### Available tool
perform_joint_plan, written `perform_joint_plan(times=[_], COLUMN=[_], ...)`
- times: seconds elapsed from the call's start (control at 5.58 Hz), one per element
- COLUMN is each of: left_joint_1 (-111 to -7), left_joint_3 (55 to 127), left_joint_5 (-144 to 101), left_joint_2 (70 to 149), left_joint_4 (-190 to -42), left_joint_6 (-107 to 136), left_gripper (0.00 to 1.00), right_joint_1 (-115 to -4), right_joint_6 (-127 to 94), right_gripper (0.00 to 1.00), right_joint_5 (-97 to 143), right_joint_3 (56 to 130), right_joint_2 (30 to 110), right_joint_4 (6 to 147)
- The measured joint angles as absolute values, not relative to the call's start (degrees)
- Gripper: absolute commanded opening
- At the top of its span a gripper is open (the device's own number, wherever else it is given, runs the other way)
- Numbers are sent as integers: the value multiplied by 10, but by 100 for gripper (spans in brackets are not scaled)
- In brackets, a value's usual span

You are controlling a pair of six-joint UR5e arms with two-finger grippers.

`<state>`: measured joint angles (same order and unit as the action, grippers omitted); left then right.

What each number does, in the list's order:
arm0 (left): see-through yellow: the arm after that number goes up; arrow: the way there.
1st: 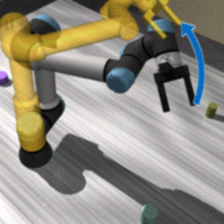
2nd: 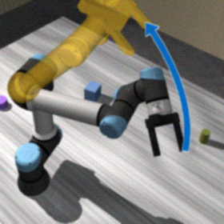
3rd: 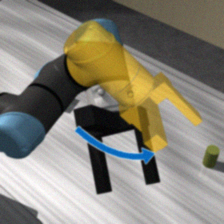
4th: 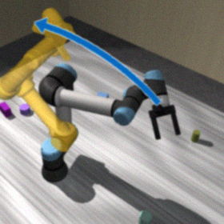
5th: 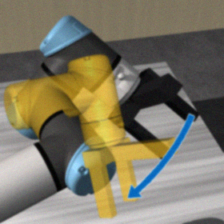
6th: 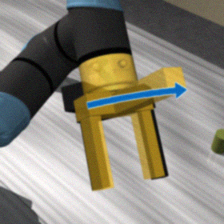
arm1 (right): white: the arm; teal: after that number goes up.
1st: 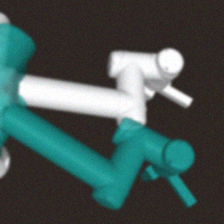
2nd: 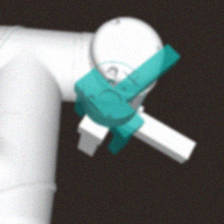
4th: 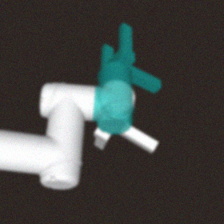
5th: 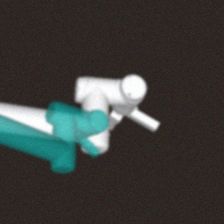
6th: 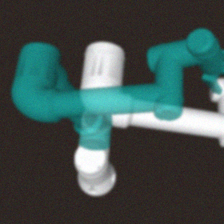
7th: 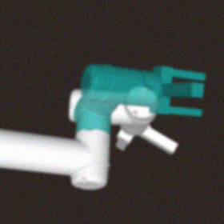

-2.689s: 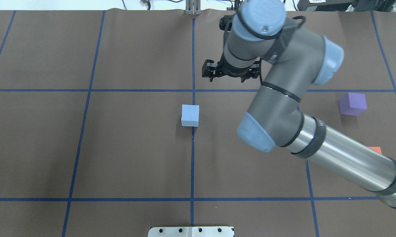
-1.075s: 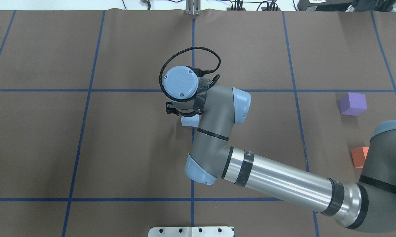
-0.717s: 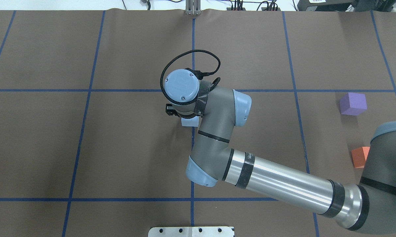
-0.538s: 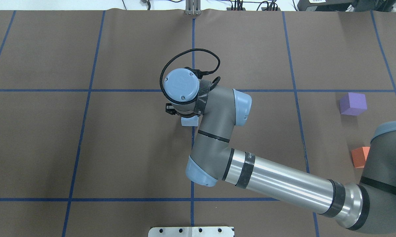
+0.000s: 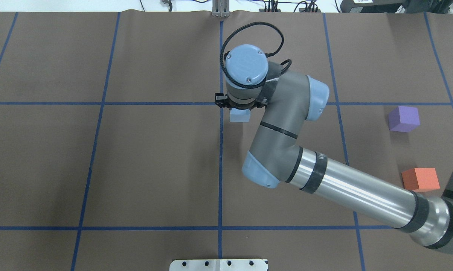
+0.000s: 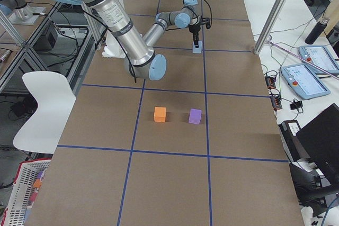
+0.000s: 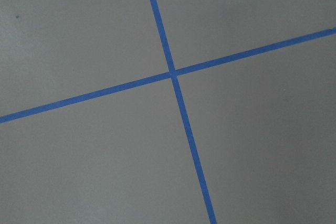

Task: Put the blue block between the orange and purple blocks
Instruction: 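Carry the light-blue cube with the right gripper toward the purple cube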

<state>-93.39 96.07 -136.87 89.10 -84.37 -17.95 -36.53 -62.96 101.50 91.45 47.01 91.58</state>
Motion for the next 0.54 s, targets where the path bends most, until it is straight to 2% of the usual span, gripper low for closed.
perform_joint_plan(times=[0.18, 0.54], left_joint_1=[-934, -933], left_joint_3=[961, 961], left_joint_5=[-1369, -1369], left_joint_2=[889, 887], left_joint_4=[-844, -845], left_joint_6=[-180, -181], left_gripper=[100, 100], right_joint_1=[-405, -466], right_joint_6=[-571, -505], right_gripper=[0, 0], right_joint_5=[1044, 1086], right_joint_3=[983, 1053], right_joint_2=[534, 644], right_joint_4=[938, 946])
